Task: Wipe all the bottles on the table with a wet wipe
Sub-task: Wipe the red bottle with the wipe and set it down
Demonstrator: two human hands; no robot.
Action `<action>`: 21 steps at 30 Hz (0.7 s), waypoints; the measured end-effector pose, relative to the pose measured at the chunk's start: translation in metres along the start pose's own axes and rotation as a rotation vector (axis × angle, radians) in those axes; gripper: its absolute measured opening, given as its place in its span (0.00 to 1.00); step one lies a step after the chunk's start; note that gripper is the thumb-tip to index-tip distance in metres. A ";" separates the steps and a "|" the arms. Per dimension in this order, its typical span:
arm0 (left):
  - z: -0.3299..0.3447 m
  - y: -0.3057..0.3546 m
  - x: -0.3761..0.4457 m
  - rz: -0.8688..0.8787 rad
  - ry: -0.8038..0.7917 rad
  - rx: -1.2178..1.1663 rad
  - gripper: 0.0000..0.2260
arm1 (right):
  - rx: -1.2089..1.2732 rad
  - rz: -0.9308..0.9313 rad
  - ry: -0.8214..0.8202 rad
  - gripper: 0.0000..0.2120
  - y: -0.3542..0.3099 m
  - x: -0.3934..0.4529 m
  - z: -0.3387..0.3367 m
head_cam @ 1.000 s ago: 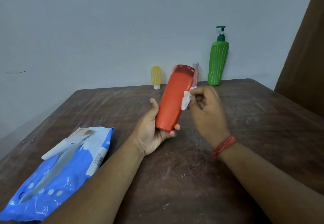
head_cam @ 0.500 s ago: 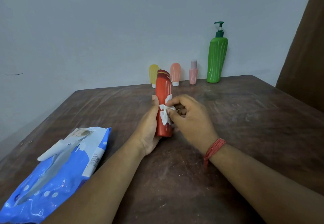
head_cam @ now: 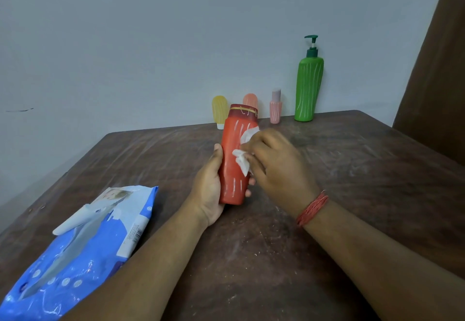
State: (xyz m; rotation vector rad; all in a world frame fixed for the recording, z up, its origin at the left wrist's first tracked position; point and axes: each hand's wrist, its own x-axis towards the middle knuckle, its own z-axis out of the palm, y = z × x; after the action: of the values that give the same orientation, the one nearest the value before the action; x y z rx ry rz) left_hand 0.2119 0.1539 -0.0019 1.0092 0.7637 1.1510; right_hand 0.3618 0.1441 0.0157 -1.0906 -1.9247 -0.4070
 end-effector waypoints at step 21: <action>0.012 -0.006 -0.007 0.085 -0.039 0.556 0.20 | -0.136 -0.092 0.129 0.15 0.044 0.012 -0.022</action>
State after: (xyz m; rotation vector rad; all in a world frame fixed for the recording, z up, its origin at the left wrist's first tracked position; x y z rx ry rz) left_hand 0.2228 0.1440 -0.0028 1.5320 1.0468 1.0045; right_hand 0.4068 0.1615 0.0325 -1.0389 -1.8590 -0.6514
